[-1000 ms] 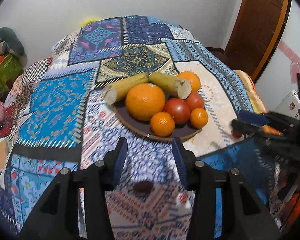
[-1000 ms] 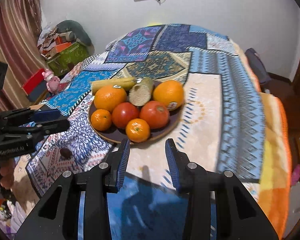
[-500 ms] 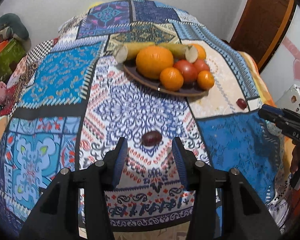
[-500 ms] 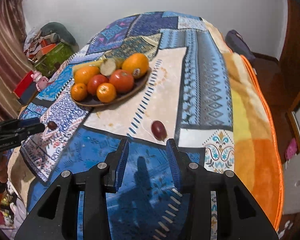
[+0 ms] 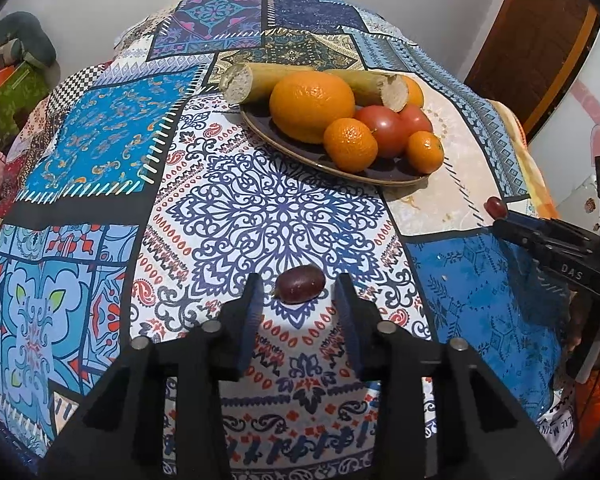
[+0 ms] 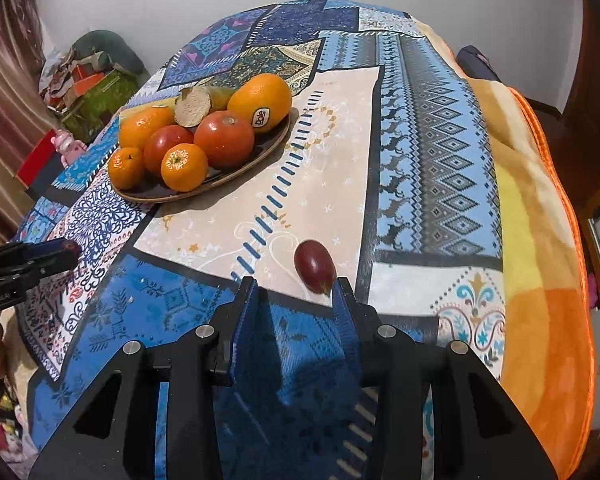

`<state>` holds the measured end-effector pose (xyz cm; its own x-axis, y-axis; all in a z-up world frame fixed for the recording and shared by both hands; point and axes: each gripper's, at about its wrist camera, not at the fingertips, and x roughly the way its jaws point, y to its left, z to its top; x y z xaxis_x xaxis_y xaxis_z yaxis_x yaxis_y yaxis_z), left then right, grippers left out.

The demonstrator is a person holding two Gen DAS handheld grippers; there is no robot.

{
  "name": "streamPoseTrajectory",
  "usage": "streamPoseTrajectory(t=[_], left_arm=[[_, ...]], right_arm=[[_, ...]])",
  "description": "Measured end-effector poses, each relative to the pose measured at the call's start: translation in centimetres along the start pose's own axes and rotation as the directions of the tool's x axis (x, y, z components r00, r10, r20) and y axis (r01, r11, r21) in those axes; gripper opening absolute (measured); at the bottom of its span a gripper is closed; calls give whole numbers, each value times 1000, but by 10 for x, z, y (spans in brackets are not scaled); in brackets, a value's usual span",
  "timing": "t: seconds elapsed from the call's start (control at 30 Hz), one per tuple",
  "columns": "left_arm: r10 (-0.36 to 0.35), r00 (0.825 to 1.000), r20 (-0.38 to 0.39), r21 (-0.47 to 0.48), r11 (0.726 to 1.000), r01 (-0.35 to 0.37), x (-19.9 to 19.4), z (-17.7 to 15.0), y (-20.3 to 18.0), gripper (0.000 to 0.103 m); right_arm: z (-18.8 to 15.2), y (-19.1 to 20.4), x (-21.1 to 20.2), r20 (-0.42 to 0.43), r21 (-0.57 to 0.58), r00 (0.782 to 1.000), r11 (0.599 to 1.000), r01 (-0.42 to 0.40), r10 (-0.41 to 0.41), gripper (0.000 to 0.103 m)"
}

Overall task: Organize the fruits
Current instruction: 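Grasp a dark red date with the right tool while the left tool grasps another date, then carry the right tool's date onto the plate and open while the left tool releases its date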

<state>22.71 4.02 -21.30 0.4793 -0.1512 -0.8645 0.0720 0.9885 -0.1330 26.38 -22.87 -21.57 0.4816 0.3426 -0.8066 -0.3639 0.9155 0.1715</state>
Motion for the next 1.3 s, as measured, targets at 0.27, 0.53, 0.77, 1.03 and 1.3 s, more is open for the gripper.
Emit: streamPoseTrajectory(t=[0.27, 0.53, 0.77, 1.03, 1.3], left_arm=[[-19, 1000, 0, -20, 1000, 19, 1, 1, 5, 25], [-20, 1000, 10, 12, 1000, 20, -1, -1, -3, 24], [-24, 999, 29, 22, 999, 23, -8, -2, -4, 24], [-30, 998, 54, 1, 1000, 30, -23, 4, 3, 23], [-21, 993, 115, 7, 1000, 20, -48, 20, 5, 23]], right_arm=[[5, 1, 4, 10, -8, 1000, 1000, 17, -17, 30], [10, 3, -2, 34, -28, 998, 998, 54, -53, 30], [16, 4, 10, 9, -43, 999, 998, 42, -42, 29], [18, 6, 9, 12, -39, 1000, 999, 28, -28, 18], [30, 20, -14, 71, -67, 997, 998, 14, -10, 18]])
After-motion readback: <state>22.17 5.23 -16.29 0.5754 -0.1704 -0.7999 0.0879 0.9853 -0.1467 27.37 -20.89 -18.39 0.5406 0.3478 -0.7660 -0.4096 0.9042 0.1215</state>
